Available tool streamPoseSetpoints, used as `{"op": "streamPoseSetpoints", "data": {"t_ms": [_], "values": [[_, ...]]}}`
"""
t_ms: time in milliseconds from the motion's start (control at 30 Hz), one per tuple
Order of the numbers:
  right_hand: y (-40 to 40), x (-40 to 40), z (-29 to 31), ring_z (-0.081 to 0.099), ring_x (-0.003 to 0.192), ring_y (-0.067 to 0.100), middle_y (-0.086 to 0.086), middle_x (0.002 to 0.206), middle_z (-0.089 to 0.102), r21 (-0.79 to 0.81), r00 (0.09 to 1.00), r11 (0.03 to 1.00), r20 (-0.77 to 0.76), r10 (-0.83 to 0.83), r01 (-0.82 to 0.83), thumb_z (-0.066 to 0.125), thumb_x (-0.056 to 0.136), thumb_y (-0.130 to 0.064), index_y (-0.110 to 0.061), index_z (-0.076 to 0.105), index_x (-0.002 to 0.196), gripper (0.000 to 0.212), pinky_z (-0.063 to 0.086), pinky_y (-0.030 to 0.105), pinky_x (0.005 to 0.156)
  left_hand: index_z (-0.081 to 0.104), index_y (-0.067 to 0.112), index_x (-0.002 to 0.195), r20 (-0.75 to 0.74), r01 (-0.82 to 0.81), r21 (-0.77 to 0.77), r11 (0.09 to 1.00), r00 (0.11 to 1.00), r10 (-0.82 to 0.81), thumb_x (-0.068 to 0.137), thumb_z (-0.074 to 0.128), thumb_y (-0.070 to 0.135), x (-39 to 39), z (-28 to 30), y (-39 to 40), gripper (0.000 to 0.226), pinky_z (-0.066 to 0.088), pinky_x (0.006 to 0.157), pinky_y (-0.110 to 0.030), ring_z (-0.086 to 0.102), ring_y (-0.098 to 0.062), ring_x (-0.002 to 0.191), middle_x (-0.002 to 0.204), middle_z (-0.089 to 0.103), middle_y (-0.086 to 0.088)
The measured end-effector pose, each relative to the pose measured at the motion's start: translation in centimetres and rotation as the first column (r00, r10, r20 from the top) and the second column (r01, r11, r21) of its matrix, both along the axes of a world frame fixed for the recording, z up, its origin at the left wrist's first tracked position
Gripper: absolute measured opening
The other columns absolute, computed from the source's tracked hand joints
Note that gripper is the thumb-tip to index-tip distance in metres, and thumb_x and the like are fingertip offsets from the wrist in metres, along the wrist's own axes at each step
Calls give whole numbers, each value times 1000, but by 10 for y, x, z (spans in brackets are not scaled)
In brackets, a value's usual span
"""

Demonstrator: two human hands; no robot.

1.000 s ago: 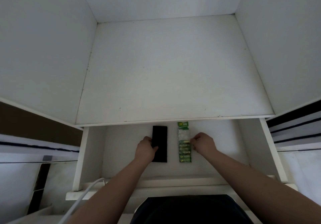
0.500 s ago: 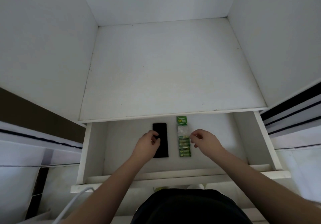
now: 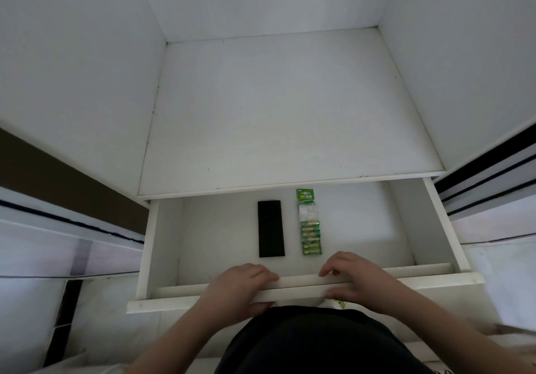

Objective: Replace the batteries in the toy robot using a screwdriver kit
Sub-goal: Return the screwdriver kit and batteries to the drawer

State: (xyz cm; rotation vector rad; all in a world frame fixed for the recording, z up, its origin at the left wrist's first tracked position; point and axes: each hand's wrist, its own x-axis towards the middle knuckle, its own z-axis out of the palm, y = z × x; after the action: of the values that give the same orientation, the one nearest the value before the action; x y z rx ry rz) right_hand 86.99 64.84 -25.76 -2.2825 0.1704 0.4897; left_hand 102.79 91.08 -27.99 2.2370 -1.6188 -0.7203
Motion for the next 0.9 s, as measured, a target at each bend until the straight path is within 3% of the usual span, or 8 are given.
{"op": "streamPoseSetpoints", "data": {"t_ms": [133,233,433,533,633,700,800,900], "values": [[0,0,-10,46,100,-7,-27,101,50,-50,991,998,124,43,-37,49,80,-72,-32,67,102,49,34,9,89,50,38,122,96,-8,-44,999,995,12,83,52,54,1,-2,0,42,51,81,-23,59,-5,104,118,60,17],[-3,5,-14,47,93,-4,-20,98,60,-115,977,993,205,62,-39,39,85,-72,-30,68,98,53,37,13,84,52,37,116,180,30,-85,996,984,-14,80,59,52,9,-1,-4,39,53,73,-18,62,-3,97,110,63,19],[-2,16,-16,54,95,10,-10,100,63,-352,832,920,553,55,173,53,91,-49,-27,64,103,28,35,21,88,59,22,115,345,75,-272,959,938,24,85,66,38,21,10,-20,35,43,92,-27,56,-13,101,109,61,4],[11,12,-12,54,86,12,-5,92,63,-374,751,907,651,107,195,56,90,-40,-23,61,104,22,39,24,81,63,22,88,368,98,-347,933,929,40,86,60,36,10,23,-23,15,45,70,-26,55,-12,75,79,61,6],[17,4,-16,56,73,14,-6,79,61,-395,762,903,634,133,170,55,91,-32,-22,65,92,15,39,22,72,54,24,62,452,50,-258,965,889,74,85,51,36,3,15,-18,26,38,48,-22,51,-14,47,52,52,7],[16,1,-24,58,70,15,-8,76,61,-430,809,882,578,105,193,53,90,-30,-22,67,83,18,38,22,70,59,22,66,464,-43,-257,965,871,163,84,47,31,6,2,-11,24,43,50,-24,55,-16,52,57,56,6],[11,1,-30,62,82,12,-11,88,65,-472,881,841,473,-12,265,47,89,-36,-25,68,92,24,45,24,76,70,17,97,450,-155,-236,959,857,250,84,48,27,7,-14,-3,28,53,72,-32,65,-18,79,87,69,3],[9,5,-30,63,89,13,-9,97,67,-515,906,802,416,-75,303,43,88,-38,-23,67,105,33,45,28,83,63,15,122,430,-170,-180,969,873,233,82,50,29,4,-21,-1,44,44,93,-35,63,-20,97,111,66,1]]}}
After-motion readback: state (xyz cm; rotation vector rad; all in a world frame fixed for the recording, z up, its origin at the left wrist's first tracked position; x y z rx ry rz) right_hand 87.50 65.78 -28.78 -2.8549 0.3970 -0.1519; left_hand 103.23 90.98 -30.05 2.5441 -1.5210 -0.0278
